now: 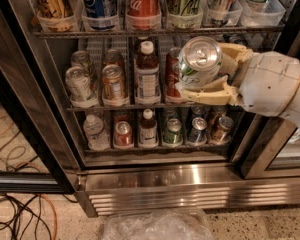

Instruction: Pick 7up can from top shelf of fridge

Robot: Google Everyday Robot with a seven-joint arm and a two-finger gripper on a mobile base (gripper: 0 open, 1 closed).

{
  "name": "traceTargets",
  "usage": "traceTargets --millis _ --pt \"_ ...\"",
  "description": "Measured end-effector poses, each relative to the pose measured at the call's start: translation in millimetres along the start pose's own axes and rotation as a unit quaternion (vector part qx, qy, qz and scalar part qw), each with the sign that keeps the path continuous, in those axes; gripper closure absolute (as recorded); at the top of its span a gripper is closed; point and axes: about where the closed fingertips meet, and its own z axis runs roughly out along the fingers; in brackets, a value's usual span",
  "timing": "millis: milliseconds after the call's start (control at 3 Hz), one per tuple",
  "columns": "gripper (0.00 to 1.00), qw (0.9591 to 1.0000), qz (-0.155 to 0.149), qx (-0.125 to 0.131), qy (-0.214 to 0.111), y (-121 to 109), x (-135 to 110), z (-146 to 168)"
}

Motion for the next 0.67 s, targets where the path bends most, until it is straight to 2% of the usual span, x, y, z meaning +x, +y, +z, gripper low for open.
traceTargets --millis 333,667 --pt "1.0 0.9978 0.033 -0.055 -0.015 4.8 -15.9 19.2" --pt "1.0 0.9893 0.092 -0.106 -0.041 6.0 -35.9 35.2"
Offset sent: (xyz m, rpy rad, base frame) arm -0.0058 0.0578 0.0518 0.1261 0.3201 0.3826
